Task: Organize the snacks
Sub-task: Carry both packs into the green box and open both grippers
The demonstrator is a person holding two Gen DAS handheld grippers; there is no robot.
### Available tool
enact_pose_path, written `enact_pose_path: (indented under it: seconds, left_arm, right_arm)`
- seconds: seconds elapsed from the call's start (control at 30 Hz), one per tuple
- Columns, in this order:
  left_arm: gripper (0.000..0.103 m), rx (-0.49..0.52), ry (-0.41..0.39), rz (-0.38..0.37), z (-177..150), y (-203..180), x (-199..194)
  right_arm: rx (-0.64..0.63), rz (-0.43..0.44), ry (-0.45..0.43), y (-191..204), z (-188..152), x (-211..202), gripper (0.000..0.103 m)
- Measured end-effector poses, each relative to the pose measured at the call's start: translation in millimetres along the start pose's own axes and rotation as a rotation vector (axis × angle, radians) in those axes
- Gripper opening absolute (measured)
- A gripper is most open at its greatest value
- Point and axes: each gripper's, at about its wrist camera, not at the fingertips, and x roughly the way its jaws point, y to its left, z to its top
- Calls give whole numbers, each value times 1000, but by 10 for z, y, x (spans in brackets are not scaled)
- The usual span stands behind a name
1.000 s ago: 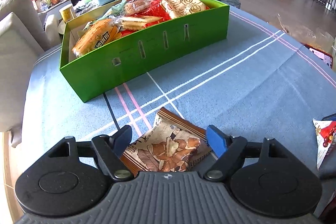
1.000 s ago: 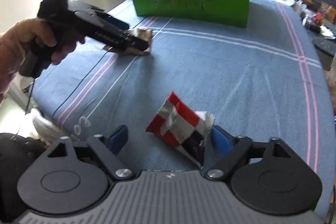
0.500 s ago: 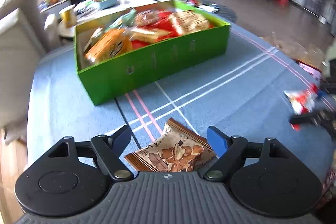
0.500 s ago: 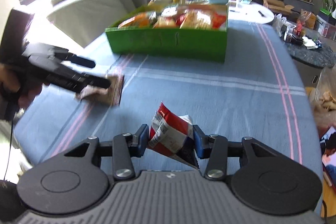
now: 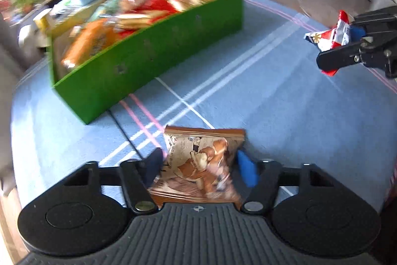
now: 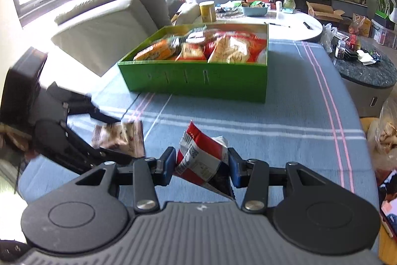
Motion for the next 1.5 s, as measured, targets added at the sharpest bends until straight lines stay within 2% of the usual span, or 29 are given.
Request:
enact_pose_path:
  seconds: [0.1,0.17,0.4,0.53,0.87,1.23,1.3,1.37,1.5]
  left_arm:
    - [51,-43,-29,69,4,-8,-59]
    - [50,-93,-51,80,67,41,-108]
    - [51,-273,-252,137,461,257,-495]
    - [51,-378,-313,174,744,464,-521]
    - [51,-482,-303,253,1166,822,-196]
    - [51,-487,-290,279,1344,1000,186]
    - [57,-480,-299,297,1348,1006,235]
    - [70,-463,-305,319,1344,991,260]
    - [71,-439,-300,342,1334,956,266]
  right_arm:
    - [13,-2,-32,-8,153,45,79]
    - [18,6,-58,2,269,82,79]
    - [23,28,-129,61,681,254,79]
    - [50,17,-149,55,927,421,79]
    - [132,-43,-171,-166,1287,782,79]
    - [182,-36,-170,-273,1428,1163,80]
    - [209,-45,-191,-308,1446,1185,80]
    - [225,-42,-204,-338,1438,1177,80]
    - [243,-39,-211,-365,1405,1128,80]
